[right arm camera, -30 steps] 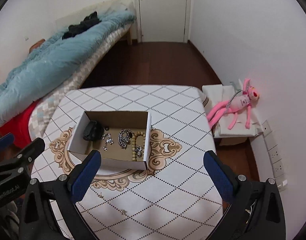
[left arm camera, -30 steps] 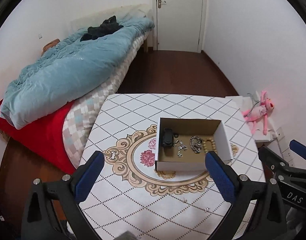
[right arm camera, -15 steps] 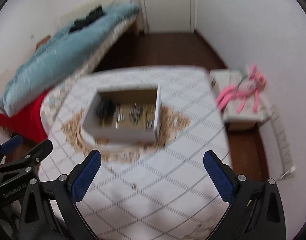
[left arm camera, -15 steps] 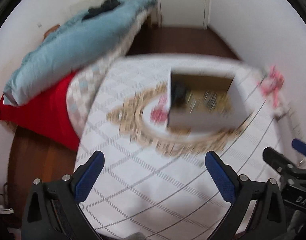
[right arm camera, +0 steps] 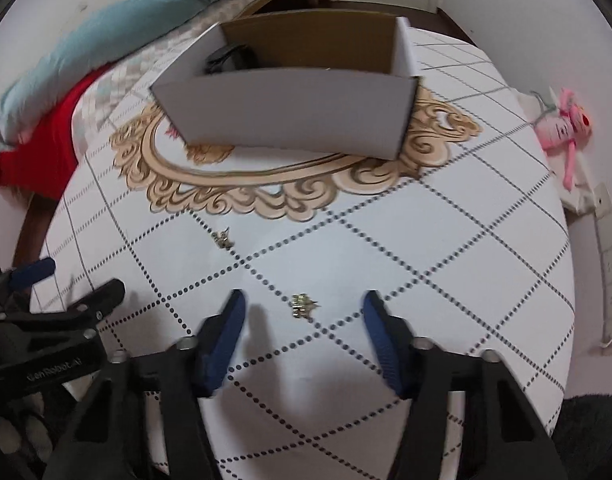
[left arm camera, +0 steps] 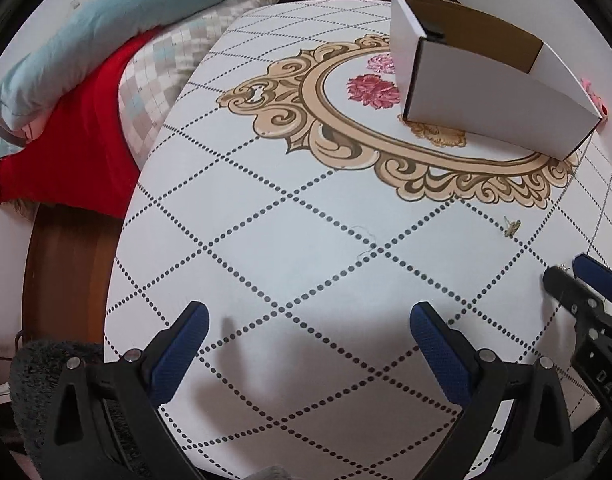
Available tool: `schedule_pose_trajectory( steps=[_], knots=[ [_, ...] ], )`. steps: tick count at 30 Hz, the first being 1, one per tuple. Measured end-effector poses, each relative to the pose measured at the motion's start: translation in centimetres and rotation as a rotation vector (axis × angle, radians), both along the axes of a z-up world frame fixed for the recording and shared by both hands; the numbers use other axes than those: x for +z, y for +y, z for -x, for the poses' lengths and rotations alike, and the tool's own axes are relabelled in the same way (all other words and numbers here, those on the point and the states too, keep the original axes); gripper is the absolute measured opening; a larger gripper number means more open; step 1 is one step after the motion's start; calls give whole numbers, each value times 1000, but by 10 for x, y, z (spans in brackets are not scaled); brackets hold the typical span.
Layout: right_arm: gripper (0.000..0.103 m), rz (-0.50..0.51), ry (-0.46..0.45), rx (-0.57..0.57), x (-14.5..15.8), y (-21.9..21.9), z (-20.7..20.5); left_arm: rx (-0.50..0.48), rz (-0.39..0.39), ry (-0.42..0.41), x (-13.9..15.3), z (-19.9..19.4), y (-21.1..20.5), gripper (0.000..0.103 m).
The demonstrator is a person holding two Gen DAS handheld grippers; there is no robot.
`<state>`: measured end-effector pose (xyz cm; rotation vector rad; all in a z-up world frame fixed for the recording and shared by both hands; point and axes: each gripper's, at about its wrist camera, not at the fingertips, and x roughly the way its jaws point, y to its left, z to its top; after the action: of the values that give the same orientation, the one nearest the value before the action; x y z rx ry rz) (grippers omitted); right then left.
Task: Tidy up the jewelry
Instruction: 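Pinch a gold stud earring with the right tool while the left tool pinches another earring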
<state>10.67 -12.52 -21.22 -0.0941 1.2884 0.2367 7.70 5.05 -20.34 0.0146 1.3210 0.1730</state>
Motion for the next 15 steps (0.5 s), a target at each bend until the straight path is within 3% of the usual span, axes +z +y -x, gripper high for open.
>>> schedule_pose_trajectory(
  steps=[1, 3, 4, 7, 9, 15],
  knots=[
    [40, 16, -10, 10, 1, 2, -1, 1, 2, 5, -2, 1, 0, 103],
    [17, 54, -50, 23, 1, 6, 4, 2, 8, 12, -4, 0, 1, 103],
    [13, 54, -58, 27, 2, 6, 5, 3, 9, 14, -4, 0, 1, 103],
    [13, 45, -60, 23, 3, 3, 5, -2, 16, 13, -4, -2, -3, 103],
    [7, 17, -70, -6, 8, -5, 4, -14, 28, 2, -1, -6, -8, 103],
    [7, -41, -72, -120, 16, -41, -8, -61, 103, -22, 7, -21, -41, 102]
  ],
)
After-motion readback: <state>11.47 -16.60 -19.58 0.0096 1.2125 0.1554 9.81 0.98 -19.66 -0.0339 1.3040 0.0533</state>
